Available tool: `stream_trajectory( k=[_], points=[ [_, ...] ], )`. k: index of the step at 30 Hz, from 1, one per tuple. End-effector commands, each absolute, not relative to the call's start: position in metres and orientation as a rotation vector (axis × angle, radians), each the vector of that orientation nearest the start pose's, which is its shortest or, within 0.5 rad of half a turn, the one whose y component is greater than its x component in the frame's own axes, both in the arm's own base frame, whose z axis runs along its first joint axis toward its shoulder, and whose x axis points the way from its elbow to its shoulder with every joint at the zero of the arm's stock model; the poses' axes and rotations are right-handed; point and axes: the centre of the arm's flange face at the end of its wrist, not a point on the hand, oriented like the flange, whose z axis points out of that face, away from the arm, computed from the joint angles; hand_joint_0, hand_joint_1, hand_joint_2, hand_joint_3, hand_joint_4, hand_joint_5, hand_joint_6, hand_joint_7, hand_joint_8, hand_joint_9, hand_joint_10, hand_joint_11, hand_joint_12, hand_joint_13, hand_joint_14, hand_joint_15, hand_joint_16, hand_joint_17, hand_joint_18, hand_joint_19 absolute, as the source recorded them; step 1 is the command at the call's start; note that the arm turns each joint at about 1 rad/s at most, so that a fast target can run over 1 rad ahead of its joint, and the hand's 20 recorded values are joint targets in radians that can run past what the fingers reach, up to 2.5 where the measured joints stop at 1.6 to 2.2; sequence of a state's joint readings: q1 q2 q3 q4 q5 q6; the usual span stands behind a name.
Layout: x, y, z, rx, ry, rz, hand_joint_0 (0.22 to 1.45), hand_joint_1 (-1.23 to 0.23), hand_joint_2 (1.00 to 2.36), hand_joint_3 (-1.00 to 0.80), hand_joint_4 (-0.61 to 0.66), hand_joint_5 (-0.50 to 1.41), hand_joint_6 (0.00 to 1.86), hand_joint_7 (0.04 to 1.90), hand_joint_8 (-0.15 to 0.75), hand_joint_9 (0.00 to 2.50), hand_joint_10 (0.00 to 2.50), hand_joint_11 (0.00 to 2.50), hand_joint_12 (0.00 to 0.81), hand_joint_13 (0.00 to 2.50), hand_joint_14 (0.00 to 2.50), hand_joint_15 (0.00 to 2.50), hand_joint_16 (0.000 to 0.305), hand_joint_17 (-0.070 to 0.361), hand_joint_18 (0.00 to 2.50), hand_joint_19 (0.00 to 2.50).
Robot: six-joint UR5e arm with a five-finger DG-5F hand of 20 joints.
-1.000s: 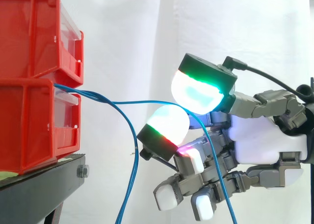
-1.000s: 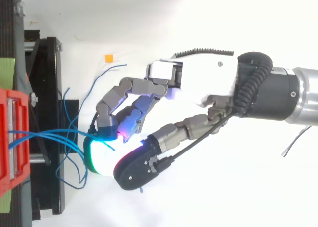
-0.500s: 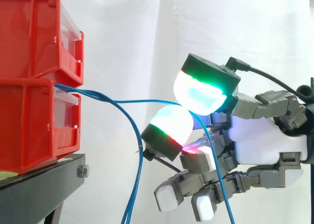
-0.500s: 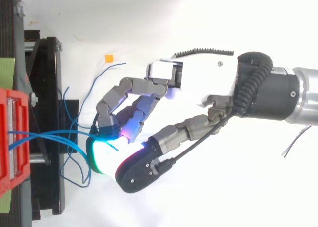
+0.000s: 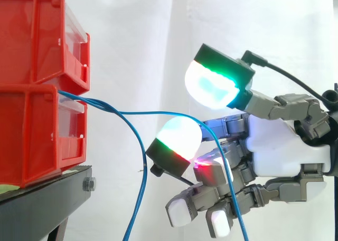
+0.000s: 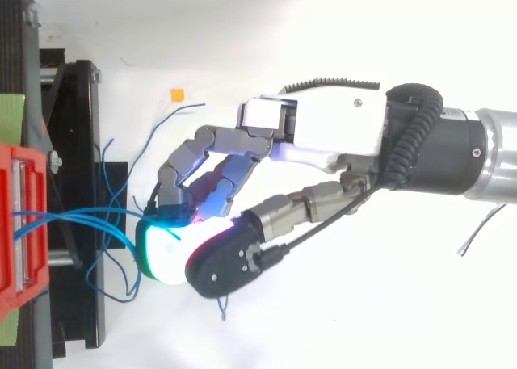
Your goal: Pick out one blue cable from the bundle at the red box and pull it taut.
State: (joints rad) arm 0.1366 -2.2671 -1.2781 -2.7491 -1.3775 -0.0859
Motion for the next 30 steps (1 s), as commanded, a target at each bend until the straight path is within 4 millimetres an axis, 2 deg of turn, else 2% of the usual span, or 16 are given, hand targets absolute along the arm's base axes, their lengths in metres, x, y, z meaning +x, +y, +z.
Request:
stream_trajectory(
  k=[1, 6, 14, 30],
  points=[
    [0.744, -0.0505, 0.2338, 1.179, 1.219, 1.099, 0.51, -0.36, 1.0, -0.5, 0.07, -0.16, 0.93, 0.75, 0.235, 1.05, 0.03, 0.86, 0.318, 0.72, 0.02, 0.46, 0.046, 0.105, 0.77, 0.65],
    [0.744, -0.0517, 0.2338, 1.18, 1.217, 1.097, 0.6, -0.37, 1.0, -0.5, 0.03, -0.16, 0.91, 0.78, 0.222, 1.04, 0.03, 0.85, 0.306, 0.7, 0.02, 0.46, 0.043, 0.097, 0.73, 0.68],
    [0.744, -0.0517, 0.2338, 1.18, 1.217, 1.097, 0.57, -0.52, 1.02, -0.24, 0.04, -0.16, 0.93, 0.86, 0.237, 1.04, 0.02, 0.87, 0.32, 0.69, 0.02, 0.47, 0.044, 0.1, 0.72, 0.67],
    [0.7439, -0.0528, 0.2338, 1.181, 1.216, 1.096, 0.58, -0.65, 1.01, -0.31, 0.07, -0.16, 0.95, 0.87, 0.236, 1.02, 0.03, 0.87, 0.317, 0.69, 0.02, 0.46, 0.044, 0.099, 0.71, 0.66]
  ],
)
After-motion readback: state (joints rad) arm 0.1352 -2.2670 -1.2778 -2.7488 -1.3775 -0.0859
